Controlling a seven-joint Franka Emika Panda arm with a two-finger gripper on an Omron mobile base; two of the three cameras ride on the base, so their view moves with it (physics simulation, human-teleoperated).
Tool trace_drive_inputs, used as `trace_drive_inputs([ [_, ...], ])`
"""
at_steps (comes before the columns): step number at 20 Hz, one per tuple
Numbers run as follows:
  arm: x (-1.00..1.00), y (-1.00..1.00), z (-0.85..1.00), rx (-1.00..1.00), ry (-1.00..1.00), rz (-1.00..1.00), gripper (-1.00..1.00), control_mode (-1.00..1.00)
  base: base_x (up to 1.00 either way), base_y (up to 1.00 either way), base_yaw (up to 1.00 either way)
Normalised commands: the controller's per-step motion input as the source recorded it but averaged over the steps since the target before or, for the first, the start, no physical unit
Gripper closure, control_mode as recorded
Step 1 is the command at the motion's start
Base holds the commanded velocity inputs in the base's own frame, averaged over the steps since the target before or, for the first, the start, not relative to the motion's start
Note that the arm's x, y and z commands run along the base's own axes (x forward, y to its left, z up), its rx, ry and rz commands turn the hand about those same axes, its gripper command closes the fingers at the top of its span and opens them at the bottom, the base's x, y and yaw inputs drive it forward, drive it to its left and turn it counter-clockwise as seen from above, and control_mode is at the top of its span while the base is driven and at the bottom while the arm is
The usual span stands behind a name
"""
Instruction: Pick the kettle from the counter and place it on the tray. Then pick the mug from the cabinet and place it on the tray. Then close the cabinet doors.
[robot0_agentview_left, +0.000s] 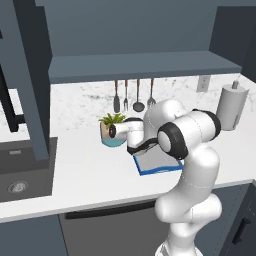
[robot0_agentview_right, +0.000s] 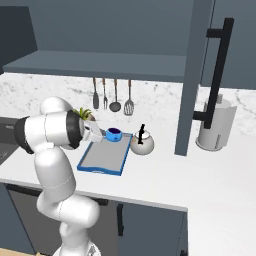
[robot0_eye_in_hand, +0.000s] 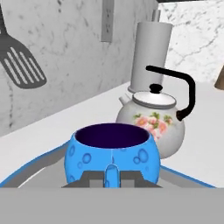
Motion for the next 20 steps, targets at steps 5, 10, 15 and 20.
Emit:
trace_drive_inputs([
  [5,0.11,0.20,-0.26,0.00,0.00,0.00,1.00,-1.00,0.00,0.00,0.00],
  [10,0.09,0.30,-0.25,0.00,0.00,0.00,1.00,-1.00,0.00,0.00,0.00],
  [15,0.01,0.34,-0.29,0.00,-0.01,0.00,1.00,-1.00,0.00,0.00,0.00],
  [20,0.00,0.37,-0.32,0.00,-0.02,0.00,1.00,-1.00,0.00,0.00,0.00],
])
